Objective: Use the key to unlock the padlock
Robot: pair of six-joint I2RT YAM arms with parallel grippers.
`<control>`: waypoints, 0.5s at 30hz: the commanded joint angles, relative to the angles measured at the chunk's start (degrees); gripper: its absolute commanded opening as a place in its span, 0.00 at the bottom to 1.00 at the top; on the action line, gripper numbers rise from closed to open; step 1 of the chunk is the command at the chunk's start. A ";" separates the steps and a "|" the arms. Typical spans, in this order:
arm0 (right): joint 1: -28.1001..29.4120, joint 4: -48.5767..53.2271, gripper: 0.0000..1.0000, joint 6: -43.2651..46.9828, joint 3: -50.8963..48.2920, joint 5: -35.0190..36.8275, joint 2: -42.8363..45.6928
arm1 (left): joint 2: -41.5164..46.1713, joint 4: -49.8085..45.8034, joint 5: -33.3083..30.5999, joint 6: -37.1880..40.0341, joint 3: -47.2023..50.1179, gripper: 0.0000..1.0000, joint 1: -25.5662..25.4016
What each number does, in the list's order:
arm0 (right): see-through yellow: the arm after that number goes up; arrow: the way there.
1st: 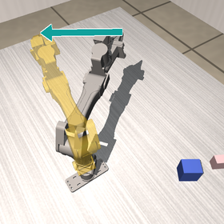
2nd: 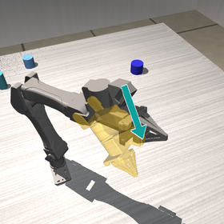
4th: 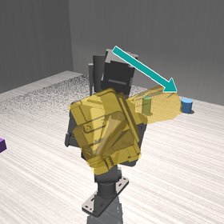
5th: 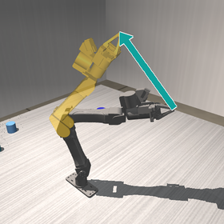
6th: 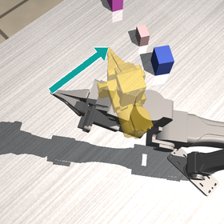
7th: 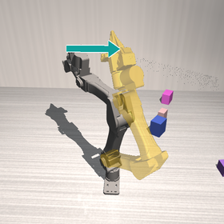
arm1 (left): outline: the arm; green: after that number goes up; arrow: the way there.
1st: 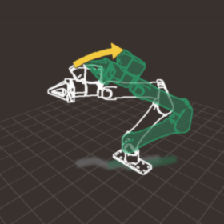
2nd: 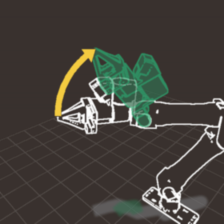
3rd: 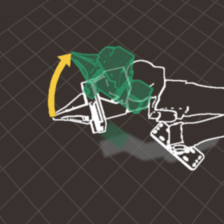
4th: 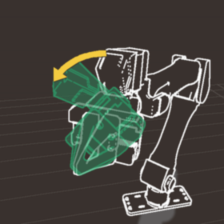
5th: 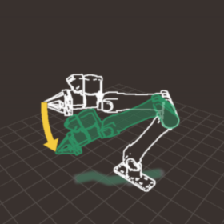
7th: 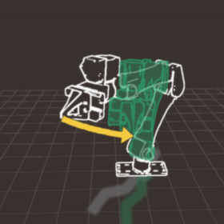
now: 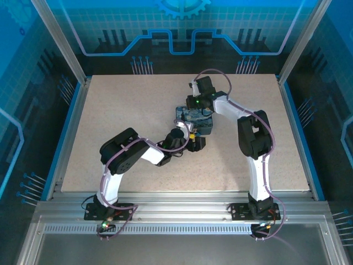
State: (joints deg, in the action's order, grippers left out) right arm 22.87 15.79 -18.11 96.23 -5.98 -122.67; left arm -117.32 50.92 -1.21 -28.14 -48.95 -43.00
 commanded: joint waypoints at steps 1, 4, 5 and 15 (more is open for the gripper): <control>0.94 1.39 0.00 0.57 -1.04 -0.08 2.70 | 1.65 -6.09 -10.90 2.72 -1.11 0.81 0.03; 0.91 1.52 0.00 0.81 -1.00 0.00 2.87 | 1.66 -5.36 -13.02 2.88 -0.94 0.81 -0.06; 0.82 1.52 0.00 0.85 -0.93 0.00 2.96 | 1.74 -5.28 -13.62 3.19 -0.84 0.82 -0.14; 0.94 1.43 0.00 0.88 -0.77 -0.61 2.96 | -0.17 -0.80 -10.37 7.06 -1.68 0.89 -0.84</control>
State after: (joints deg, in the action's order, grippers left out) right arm 22.90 16.19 -17.91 95.66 -6.00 -121.62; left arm -116.95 47.86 -13.21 -24.14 -49.39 -43.79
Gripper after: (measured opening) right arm 0.062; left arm 0.893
